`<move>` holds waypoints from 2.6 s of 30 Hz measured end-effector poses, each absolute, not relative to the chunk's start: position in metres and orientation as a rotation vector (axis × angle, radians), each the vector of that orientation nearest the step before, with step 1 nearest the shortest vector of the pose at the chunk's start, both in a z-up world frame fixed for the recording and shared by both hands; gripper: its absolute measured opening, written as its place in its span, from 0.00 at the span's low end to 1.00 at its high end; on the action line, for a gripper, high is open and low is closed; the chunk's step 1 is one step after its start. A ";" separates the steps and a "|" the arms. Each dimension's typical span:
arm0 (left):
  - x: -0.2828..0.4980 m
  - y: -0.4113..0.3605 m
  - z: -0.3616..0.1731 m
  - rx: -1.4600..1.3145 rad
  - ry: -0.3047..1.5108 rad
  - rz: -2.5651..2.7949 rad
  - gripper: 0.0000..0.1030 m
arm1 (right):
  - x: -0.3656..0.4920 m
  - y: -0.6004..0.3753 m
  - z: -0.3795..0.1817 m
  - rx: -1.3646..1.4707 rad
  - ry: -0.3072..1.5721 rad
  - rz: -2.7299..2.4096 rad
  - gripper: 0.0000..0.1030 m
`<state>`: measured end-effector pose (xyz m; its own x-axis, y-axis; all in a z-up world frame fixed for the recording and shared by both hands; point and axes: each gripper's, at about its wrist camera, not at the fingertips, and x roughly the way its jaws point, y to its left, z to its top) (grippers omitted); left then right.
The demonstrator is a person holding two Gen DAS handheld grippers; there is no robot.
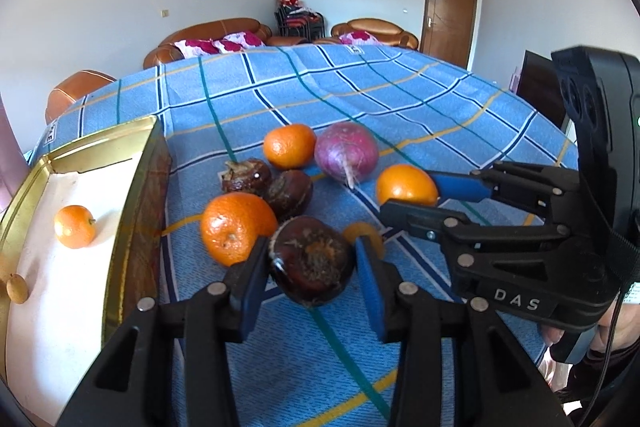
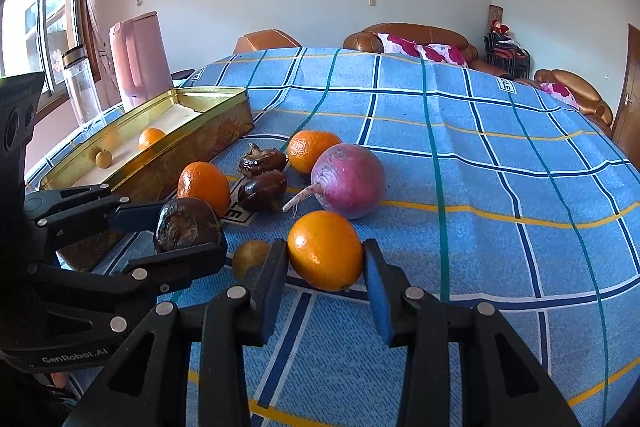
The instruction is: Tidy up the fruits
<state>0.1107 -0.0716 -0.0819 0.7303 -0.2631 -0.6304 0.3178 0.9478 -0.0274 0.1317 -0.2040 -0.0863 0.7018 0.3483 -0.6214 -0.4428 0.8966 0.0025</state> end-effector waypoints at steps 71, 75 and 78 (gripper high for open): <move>0.055 -0.059 -0.059 0.071 0.310 -0.190 0.43 | 0.073 -0.207 -0.070 -0.207 0.297 0.500 0.38; 0.054 -0.058 -0.058 0.071 0.299 -0.188 0.43 | 0.071 -0.208 -0.069 -0.208 0.282 0.505 0.38; 0.054 -0.058 -0.057 0.068 0.296 -0.183 0.43 | 0.068 -0.208 -0.069 -0.209 0.270 0.509 0.38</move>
<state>0.0536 -0.0581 -0.0573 0.9400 -0.1696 -0.2960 0.1895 0.9811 0.0399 0.0683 -0.2078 -0.0693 0.8389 0.4505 -0.3053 -0.5053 0.8532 -0.1292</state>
